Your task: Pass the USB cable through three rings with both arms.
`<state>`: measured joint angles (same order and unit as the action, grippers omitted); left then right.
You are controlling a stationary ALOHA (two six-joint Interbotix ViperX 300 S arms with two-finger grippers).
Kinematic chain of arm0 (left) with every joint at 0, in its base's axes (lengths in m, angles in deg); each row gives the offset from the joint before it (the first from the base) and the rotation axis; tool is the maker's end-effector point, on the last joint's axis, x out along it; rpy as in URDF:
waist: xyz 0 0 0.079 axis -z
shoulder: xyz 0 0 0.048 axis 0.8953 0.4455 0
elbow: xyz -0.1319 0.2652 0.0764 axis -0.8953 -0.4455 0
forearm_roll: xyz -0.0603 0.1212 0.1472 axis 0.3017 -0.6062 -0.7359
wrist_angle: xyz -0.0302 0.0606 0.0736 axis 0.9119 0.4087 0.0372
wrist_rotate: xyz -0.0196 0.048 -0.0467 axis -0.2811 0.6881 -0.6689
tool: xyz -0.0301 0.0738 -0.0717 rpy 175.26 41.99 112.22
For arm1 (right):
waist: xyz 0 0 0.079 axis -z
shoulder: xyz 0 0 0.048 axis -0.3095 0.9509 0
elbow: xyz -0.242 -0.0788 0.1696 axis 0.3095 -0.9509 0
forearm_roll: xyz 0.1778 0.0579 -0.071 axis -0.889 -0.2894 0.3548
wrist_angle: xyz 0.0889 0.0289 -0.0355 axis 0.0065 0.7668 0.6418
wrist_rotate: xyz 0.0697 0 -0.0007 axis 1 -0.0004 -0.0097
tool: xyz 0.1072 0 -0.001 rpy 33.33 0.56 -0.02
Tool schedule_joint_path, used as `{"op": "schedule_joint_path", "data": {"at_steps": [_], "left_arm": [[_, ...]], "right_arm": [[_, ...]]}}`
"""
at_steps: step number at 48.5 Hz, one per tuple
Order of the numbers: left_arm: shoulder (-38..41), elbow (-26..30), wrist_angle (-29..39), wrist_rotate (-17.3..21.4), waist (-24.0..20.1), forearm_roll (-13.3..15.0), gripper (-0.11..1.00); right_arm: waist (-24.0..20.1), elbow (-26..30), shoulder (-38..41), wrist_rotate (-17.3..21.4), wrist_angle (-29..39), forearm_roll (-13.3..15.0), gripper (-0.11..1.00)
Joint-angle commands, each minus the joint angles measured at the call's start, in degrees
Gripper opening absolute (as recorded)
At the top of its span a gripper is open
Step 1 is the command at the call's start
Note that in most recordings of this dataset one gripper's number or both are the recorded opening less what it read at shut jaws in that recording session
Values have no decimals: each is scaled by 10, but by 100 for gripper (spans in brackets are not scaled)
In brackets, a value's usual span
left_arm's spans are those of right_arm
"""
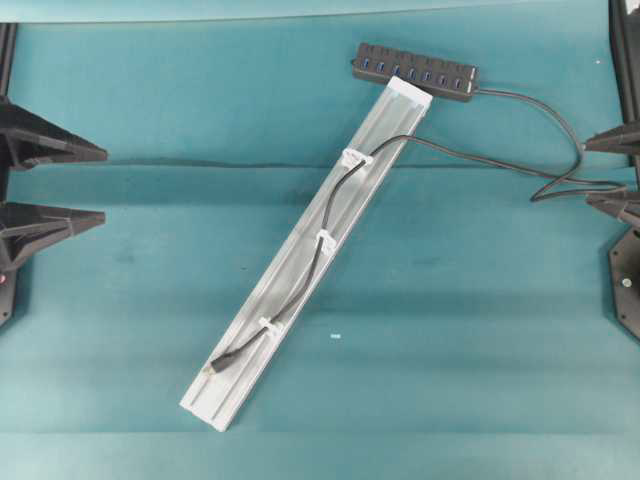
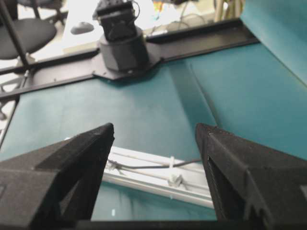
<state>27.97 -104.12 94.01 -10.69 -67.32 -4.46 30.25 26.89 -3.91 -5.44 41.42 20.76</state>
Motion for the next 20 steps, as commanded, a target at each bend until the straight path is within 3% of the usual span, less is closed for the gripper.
{"op": "schedule_joint_path", "data": {"at_steps": [1,20], "left_arm": [[1,7,-4,-2,0,-3,90],[-5,7,-10,-8,0,-2,90]], "right_arm": [[1,16,11,2,-17,2,78],[1,20,14,-14,-55,5,78]]}}
